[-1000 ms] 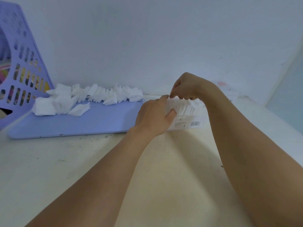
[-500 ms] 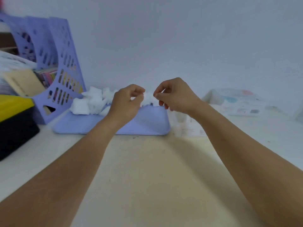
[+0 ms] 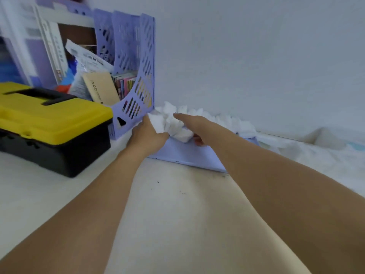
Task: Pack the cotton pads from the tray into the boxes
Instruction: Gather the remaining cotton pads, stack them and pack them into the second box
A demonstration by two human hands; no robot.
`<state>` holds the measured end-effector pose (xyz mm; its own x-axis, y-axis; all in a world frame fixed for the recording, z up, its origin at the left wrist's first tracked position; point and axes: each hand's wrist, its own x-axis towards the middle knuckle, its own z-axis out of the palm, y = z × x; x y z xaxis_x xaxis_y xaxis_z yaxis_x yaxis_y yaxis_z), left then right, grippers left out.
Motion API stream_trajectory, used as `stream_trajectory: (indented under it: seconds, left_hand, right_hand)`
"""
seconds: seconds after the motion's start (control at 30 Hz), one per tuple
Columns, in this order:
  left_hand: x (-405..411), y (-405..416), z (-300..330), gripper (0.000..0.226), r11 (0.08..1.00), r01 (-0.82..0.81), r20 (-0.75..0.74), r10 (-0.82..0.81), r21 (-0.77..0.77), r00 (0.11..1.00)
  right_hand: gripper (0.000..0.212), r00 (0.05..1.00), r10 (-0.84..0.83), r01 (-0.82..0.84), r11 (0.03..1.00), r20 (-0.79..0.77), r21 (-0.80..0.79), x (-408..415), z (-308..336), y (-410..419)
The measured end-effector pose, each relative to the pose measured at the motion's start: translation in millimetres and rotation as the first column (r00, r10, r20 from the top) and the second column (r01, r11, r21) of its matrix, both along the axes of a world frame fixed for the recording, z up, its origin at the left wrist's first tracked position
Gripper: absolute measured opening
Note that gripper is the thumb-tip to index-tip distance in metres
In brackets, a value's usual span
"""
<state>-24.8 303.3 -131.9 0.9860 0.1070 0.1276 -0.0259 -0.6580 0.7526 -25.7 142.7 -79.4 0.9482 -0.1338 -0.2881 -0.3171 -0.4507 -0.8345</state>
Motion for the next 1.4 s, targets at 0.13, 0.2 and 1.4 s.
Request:
stream_trajectory:
  seconds: [0.13,0.2,1.4]
  left_hand:
    - [0,1,-6,0.094,0.98,0.061,-0.079,-0.047,0.192,0.996]
    - [2,1,-10,0.089,0.959,0.077,-0.101,-0.051,0.274,0.994]
    - [-127,-188,34,0.057,0.217,0.274,0.036,-0.721,-0.937,0.692]
  right_hand:
    - [0.049,0.998,0.017,-0.018,0.999,-0.055,-0.027,17,2,20]
    - [0.05,0.998,0.022,-0.026,0.997,-0.057,-0.07,25,-1,26]
    - [0.028,0.894,-0.188,-0.075,0.832,0.408,0.549,-174,-6,-191]
